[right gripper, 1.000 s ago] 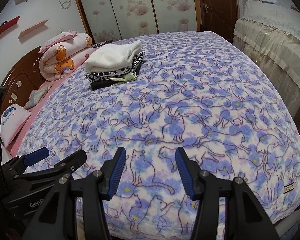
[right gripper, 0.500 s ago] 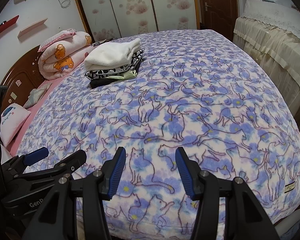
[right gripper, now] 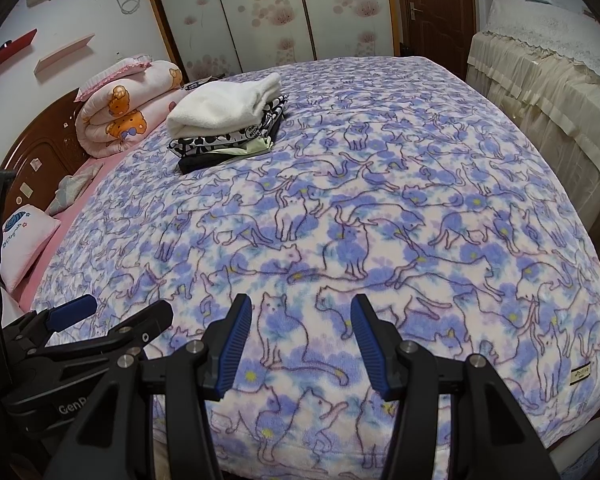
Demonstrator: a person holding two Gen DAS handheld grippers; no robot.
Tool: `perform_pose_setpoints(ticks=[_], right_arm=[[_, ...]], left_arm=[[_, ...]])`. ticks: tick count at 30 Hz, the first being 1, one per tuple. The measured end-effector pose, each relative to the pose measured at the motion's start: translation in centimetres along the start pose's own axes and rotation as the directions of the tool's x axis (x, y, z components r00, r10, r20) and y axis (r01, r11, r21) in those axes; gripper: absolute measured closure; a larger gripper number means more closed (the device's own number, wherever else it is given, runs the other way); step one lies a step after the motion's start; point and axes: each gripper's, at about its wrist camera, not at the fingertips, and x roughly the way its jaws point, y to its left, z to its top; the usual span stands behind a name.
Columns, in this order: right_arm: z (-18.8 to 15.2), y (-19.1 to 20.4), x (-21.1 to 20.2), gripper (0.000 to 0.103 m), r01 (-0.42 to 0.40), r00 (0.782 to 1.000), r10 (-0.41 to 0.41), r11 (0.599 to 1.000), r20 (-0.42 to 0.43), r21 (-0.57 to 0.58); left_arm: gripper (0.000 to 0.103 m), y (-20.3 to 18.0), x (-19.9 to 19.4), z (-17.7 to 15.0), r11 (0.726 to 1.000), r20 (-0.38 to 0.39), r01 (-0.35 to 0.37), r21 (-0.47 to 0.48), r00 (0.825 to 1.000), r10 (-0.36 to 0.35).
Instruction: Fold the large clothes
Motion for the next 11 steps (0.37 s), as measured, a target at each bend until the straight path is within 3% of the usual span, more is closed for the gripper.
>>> perform_pose_setpoints(ticks=[11], right_arm=[[0.08, -0.12, 0.04, 0.051, 0.0, 1.0, 0.0, 1.0, -0.002, 0.001]], left_arm=[[0.008, 0.2, 0.14, 0.07, 1.0, -0.005, 0.001, 0.001, 1.0, -0.001]])
